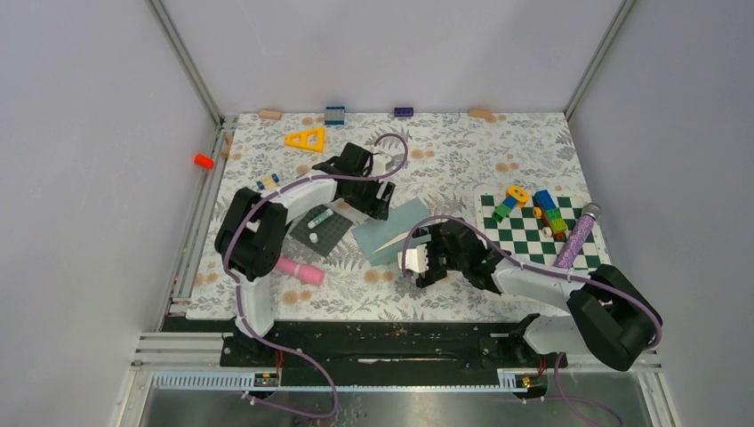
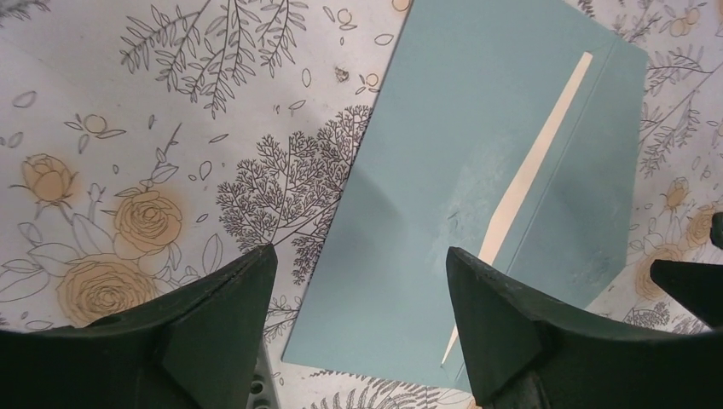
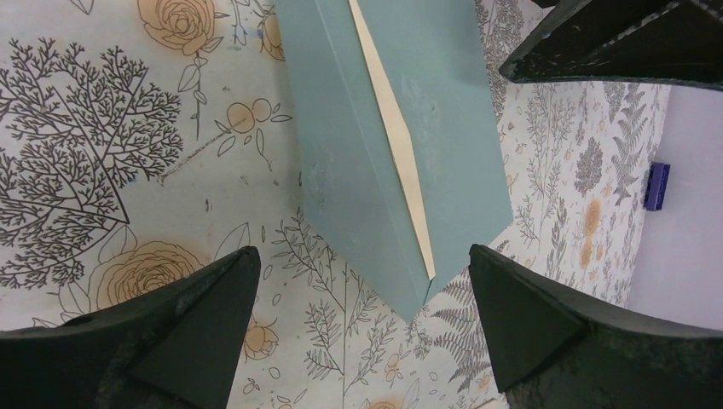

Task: Place the letter into the envelope and seal it
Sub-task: Seal the envelope flap on the envelope.

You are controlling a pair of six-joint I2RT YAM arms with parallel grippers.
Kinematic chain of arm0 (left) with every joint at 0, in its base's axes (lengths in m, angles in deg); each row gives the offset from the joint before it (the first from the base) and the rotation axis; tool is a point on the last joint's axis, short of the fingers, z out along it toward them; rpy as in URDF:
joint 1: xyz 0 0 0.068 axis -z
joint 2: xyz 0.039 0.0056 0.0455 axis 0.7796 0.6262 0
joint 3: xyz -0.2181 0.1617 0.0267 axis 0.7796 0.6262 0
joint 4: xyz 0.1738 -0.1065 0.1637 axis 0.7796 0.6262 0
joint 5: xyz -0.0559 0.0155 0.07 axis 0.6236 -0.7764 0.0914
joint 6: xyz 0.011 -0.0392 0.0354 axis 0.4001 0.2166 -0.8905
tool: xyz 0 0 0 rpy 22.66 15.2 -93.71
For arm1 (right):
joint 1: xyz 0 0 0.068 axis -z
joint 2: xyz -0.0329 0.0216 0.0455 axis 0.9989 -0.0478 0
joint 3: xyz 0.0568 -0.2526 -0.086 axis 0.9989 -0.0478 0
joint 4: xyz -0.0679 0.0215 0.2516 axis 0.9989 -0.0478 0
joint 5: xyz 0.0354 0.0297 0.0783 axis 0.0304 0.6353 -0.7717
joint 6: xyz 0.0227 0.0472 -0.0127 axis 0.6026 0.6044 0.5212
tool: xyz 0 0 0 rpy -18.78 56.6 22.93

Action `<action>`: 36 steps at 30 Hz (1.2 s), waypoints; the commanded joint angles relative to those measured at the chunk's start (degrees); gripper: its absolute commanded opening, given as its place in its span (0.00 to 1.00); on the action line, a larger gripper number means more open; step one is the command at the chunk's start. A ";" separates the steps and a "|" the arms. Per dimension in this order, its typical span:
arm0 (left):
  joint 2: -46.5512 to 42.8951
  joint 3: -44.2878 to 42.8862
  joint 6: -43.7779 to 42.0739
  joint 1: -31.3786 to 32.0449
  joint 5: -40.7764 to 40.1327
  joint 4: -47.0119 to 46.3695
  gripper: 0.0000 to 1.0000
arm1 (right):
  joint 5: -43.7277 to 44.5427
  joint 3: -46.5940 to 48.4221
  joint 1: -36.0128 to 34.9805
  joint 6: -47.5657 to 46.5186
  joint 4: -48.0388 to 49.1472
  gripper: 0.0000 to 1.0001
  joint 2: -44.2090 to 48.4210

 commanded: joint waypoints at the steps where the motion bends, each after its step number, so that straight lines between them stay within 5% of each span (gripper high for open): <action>1: 2.15 -1.86 2.76 -0.10 1.27 -1.82 0.75 | 2.84 -1.37 -1.72 -2.01 5.76 1.00 -1.25; 18: 4.51 -0.62 3.99 -0.09 7.45 0.98 0.75 | 20.88 1.44 -2.73 6.56 23.84 1.00 -11.65; 36: 4.05 3.37 8.73 -0.51 14.22 -1.66 0.75 | 17.83 9.69 1.54 23.05 13.65 1.00 -10.88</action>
